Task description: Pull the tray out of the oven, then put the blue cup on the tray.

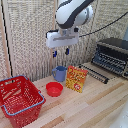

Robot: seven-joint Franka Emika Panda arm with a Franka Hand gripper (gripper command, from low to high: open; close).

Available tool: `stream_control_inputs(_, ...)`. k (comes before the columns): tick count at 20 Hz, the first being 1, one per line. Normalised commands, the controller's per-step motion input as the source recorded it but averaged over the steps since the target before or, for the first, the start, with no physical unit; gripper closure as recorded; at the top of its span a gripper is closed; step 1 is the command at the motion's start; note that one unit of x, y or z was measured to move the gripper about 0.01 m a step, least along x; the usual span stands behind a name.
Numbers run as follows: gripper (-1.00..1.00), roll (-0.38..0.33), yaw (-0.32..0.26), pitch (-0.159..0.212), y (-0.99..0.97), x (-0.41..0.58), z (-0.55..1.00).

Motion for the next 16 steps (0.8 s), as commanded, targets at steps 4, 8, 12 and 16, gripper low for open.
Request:
stream_control_inputs(4, -1.00, -0.296, 0.029, 0.000, -0.29, 0.000, 0.11)
stream_control_inputs(8, -1.00, -0.319, 0.011, -0.001, -0.42, 0.000, 0.13)
stream_control_inputs(12, -1.00, -0.301, 0.028, -0.024, -0.51, 0.000, 0.08)
stream_control_inputs(16, -1.00, -0.300, 0.033, -0.055, -0.54, 0.000, 0.01)
